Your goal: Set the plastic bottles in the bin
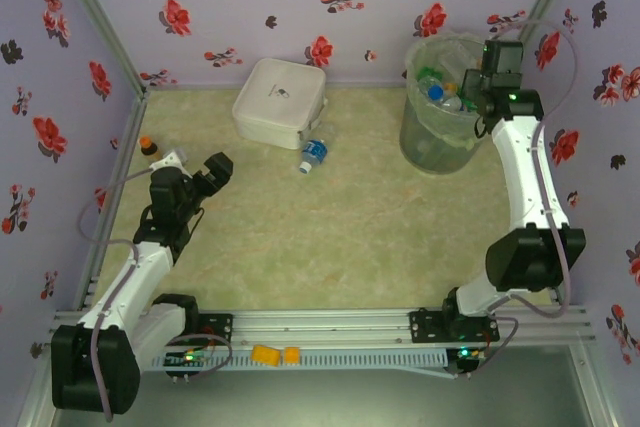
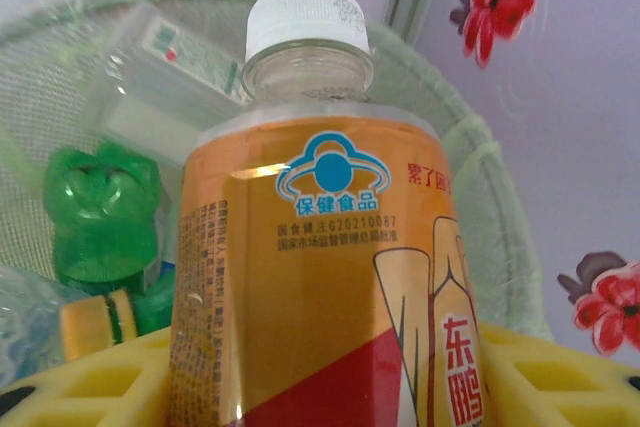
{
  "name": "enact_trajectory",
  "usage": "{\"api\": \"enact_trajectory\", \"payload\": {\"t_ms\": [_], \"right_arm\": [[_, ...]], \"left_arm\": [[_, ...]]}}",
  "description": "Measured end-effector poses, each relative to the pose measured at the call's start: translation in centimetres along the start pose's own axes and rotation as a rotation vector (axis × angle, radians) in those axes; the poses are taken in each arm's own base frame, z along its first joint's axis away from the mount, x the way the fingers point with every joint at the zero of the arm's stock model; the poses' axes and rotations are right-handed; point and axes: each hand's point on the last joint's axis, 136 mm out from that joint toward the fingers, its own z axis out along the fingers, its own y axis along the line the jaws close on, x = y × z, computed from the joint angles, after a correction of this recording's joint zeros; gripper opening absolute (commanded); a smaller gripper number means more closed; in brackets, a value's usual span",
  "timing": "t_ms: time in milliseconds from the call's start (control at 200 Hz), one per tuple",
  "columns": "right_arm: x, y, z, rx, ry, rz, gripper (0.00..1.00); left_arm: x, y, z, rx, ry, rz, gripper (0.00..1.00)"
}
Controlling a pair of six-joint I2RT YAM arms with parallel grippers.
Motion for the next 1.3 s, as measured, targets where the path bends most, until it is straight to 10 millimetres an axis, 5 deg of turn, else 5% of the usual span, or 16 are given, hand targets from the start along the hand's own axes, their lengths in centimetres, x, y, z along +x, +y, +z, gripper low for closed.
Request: {"api": "enact_trajectory", "payload": {"t_ms": [410,655,800,920,1055,1175,1300], "right_arm": [[0.7,0.6,0.9,-0.034,0.05,0.024,0.99],[-1.2,0.2,-1.4,-0.042,-0.008,0.057,1.0],[-2.7,0.5,-5.0,-0.08,-0.083,0.088,1.0],[-3.2,2.9,-9.3,-0.169,-0.161,0.085,1.0],[-1.6,6.6,-12.9,-0.299,-0.197,0.077,1.0],[1.2,10.3,-13.2,-0.391,-0.166,0.067,1.0],[6.1,15.0,-11.9,-0.466,-0.065,0.03,1.0]], "left_arm": [[-0.4,-0.6,0.6,0.01,0.008,0.005,1.0],[-0.2,-0.8,0.6,0.014,0.012,0.007,1.0],[0.0,-1.2,0.6,0.027,0.017,0.011,1.0],[0.2,-1.5,0.6,0.039,0.025,0.019,1.0],[0.4,-1.8,0.6,0.052,0.033,0.029,1.0],[0.7,-2.2,0.6,0.07,0.045,0.047,1.0],[1.1,-2.6,0.6,0.086,0.059,0.067,1.0]]}}
